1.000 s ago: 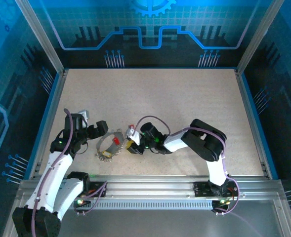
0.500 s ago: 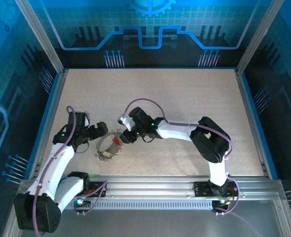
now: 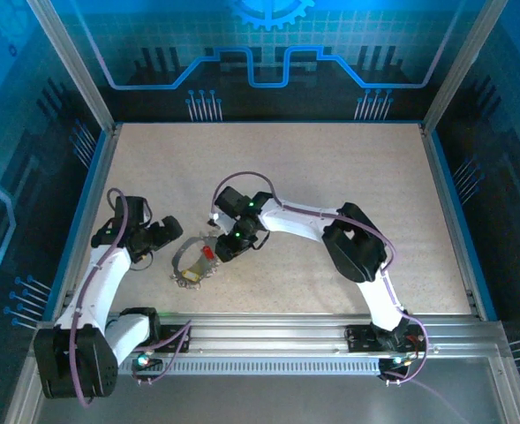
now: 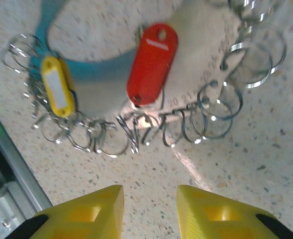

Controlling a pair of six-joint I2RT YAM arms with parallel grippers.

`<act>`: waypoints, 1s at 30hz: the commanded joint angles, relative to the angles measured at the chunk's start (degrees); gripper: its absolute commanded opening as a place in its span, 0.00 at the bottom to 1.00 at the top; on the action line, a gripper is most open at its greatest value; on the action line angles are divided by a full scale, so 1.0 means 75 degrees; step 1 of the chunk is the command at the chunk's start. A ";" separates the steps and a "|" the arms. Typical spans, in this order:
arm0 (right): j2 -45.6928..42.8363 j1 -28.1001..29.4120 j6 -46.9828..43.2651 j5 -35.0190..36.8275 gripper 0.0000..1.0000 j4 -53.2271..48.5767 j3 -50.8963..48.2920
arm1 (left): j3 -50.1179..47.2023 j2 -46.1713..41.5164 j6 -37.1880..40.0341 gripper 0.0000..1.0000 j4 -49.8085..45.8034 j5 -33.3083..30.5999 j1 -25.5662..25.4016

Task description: Put the keys on the keyring

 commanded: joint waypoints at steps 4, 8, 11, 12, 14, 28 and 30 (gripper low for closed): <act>0.0675 0.0113 0.0133 -0.0203 0.34 -0.0646 0.0989 | 0.0190 -0.0177 -0.0067 0.99 -0.0078 0.0145 0.0093; 0.0897 0.0115 0.0181 -0.0221 0.35 -0.0764 0.1346 | 0.0184 -0.0195 -0.0061 0.99 -0.0089 0.0223 0.0093; 0.1014 0.0134 0.0254 -0.0287 0.35 -0.0746 0.1460 | 0.0184 -0.0196 -0.0040 0.99 -0.0071 0.0230 0.0093; 0.1069 0.0160 0.0243 -0.0216 0.34 -0.0812 0.1543 | 0.0195 -0.0189 -0.0021 0.99 -0.0077 0.0242 0.0096; 0.1176 0.0158 0.0271 -0.0165 0.33 -0.0888 0.1654 | 0.0196 -0.0193 0.0005 0.99 -0.0078 0.0244 0.0093; 0.1456 0.0171 0.0426 -0.0094 0.26 -0.0961 0.1768 | 0.0231 -0.0144 0.0190 0.99 -0.0093 0.0500 0.0093; 0.1424 0.0165 0.0403 -0.0063 0.25 -0.0912 0.1743 | 0.0242 -0.0158 0.0209 0.99 -0.0104 0.0494 0.0093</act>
